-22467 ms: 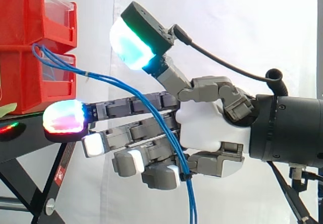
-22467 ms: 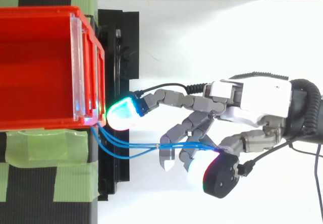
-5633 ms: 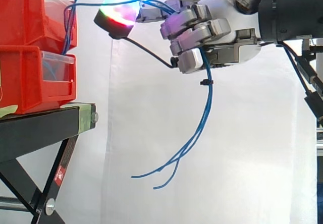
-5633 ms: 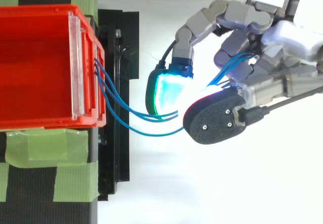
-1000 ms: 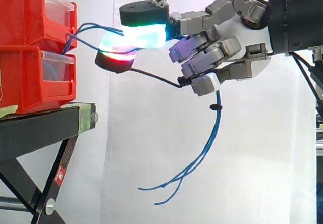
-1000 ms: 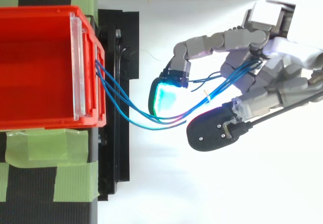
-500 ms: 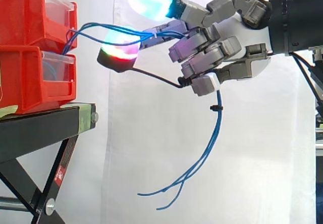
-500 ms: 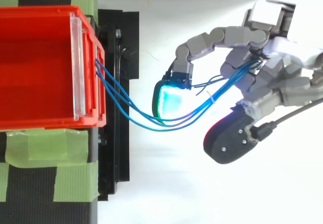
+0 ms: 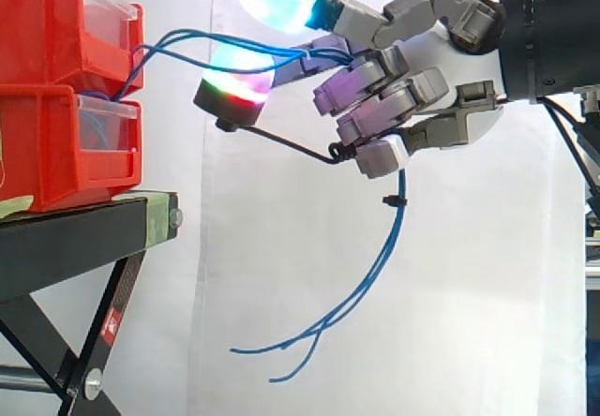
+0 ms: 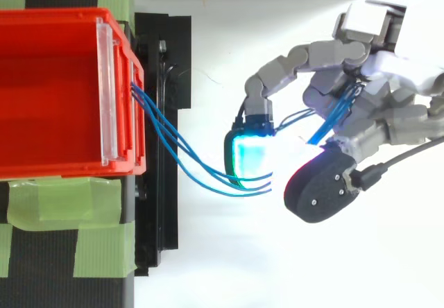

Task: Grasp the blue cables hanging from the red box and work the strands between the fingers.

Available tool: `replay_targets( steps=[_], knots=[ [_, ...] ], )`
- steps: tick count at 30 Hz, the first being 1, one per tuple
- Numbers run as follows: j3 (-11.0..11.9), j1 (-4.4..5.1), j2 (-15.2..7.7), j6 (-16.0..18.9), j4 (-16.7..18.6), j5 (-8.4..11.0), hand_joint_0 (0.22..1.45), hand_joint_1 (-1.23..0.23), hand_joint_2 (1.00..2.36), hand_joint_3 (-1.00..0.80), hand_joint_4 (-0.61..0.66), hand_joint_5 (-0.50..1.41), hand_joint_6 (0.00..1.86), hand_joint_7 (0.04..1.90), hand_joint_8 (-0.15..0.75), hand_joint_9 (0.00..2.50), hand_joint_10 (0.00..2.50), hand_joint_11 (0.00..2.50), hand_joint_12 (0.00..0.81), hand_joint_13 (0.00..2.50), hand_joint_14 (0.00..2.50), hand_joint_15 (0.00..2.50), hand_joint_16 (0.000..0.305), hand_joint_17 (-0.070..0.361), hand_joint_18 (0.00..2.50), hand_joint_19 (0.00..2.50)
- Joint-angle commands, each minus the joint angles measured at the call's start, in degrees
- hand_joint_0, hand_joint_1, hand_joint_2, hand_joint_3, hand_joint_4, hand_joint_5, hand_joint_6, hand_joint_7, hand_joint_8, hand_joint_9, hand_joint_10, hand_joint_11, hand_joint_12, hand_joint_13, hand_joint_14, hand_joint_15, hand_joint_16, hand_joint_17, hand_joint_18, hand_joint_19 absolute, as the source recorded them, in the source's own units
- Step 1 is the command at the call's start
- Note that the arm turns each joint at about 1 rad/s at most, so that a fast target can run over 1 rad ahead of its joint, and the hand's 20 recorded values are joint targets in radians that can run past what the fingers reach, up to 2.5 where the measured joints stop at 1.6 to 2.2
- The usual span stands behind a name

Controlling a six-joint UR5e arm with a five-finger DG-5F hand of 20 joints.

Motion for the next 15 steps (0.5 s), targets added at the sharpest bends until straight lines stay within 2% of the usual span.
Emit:
replay_targets(
  steps=[1,10,15],
  knots=[
    [0.0,0.04,0.0,0.0,0.0,0.00,0.82,-0.63,1.00,-1.00,0.09,0.46,0.42,1.14,0.351,1.18,2.50,2.10,0.507,1.55,2.50,1.25,0.073,0.163,1.78,0.68],
    [0.0,-0.04,0.0,-0.1,0.1,0.00,0.86,-0.64,1.00,-0.92,0.08,0.48,0.32,1.21,0.351,1.18,2.50,2.10,0.507,1.55,2.50,1.25,0.073,0.163,1.78,0.68],
    [0.0,0.04,0.0,-0.1,0.1,0.00,0.86,-0.68,1.00,-0.91,0.10,0.40,0.41,1.15,0.351,1.18,2.50,2.10,0.507,1.55,2.50,1.25,0.073,0.163,1.78,0.68]
  ],
)
